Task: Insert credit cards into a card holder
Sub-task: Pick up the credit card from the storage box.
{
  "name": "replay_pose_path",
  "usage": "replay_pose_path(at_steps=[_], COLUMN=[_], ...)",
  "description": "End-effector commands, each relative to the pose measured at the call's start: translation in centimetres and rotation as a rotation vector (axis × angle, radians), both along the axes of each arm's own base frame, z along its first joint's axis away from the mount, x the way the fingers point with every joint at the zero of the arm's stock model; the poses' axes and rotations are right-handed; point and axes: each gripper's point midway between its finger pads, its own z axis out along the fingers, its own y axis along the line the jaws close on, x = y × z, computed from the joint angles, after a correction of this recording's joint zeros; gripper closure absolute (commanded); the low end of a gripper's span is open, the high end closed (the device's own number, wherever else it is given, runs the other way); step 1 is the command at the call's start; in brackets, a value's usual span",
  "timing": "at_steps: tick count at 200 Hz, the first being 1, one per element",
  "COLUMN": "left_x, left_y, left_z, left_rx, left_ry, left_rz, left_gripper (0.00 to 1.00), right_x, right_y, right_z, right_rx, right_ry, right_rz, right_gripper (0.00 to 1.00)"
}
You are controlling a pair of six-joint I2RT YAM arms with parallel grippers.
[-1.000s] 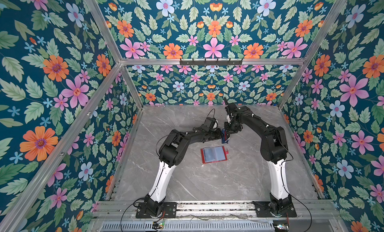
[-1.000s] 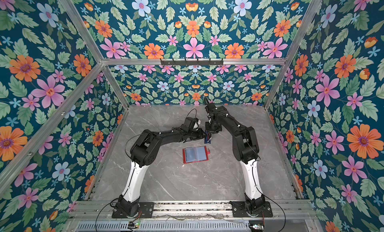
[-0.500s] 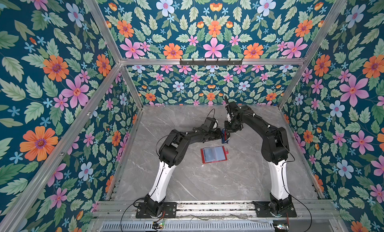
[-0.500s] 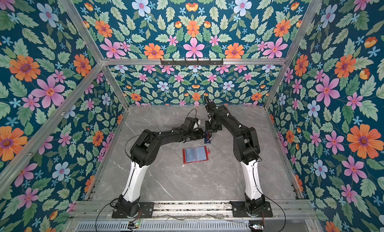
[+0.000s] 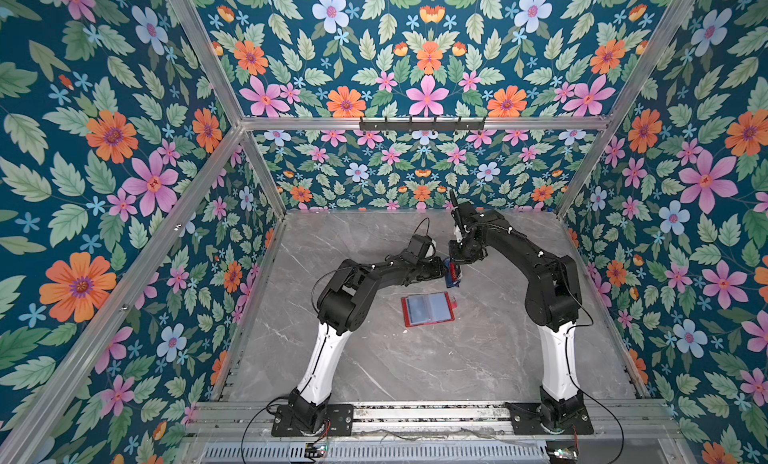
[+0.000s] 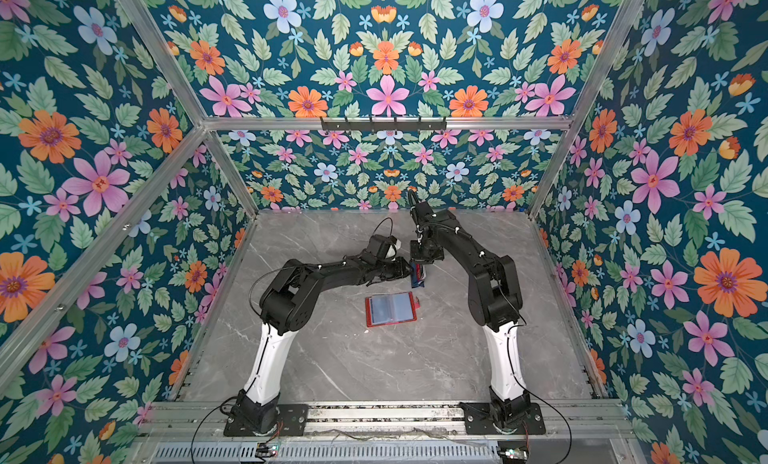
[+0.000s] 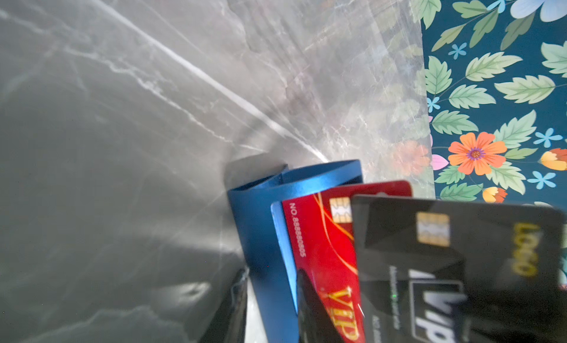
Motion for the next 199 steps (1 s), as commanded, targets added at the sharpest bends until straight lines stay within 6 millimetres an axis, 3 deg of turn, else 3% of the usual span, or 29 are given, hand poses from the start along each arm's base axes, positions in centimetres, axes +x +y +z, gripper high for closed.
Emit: replay_pose_path(at_steps=[1, 59, 100, 131, 146, 150, 162, 199], left_x=[-0.3, 0.5, -0.9, -3.1, -4.4, -4.8, -5.7, -8.7], left_y=[0.1, 0.4, 3.5, 6.6, 8.4, 8.8, 10.2, 13.6], left_z=[0.6, 4.9, 7.6, 9.1, 9.2, 9.3, 9.4, 7.7], left_rx=[0.011, 0.049, 0.116, 0.164, 0.190, 0.198, 0.215, 0.219], left_ry=[-0.001, -0.106, -0.189, -0.228, -0.235, -0.236, -0.243, -0.210], left_rz=[-0.020, -0.053, -0.014, 0.020, 0.044, 0.050, 0.071, 0.120], left_gripper=[0.66, 0.61, 0.61, 0.61, 0.61, 0.61, 0.61, 0.61], right_x=[-0.2, -1.5, -4.1, -6.7, -7.9, -8.4, -9.2, -10.8], right_y=[0.1, 0.3, 0.7, 1.3, 1.5, 1.6, 1.8, 3.0], right_z=[1.2, 4.7, 5.4, 5.1, 4.1, 5.1, 4.6, 3.3], right_rx=[0.027, 0.110, 0.203, 0.292, 0.323, 0.343, 0.358, 0.418], right_ry=[-0.019, -0.120, -0.155, -0.148, -0.123, -0.147, -0.135, -0.107], right_rz=[-0.014, -0.001, 0.033, 0.071, 0.078, 0.087, 0.095, 0.100], right_gripper=[1.00, 1.00, 1.00, 1.00, 1.00, 1.00, 1.00, 1.00])
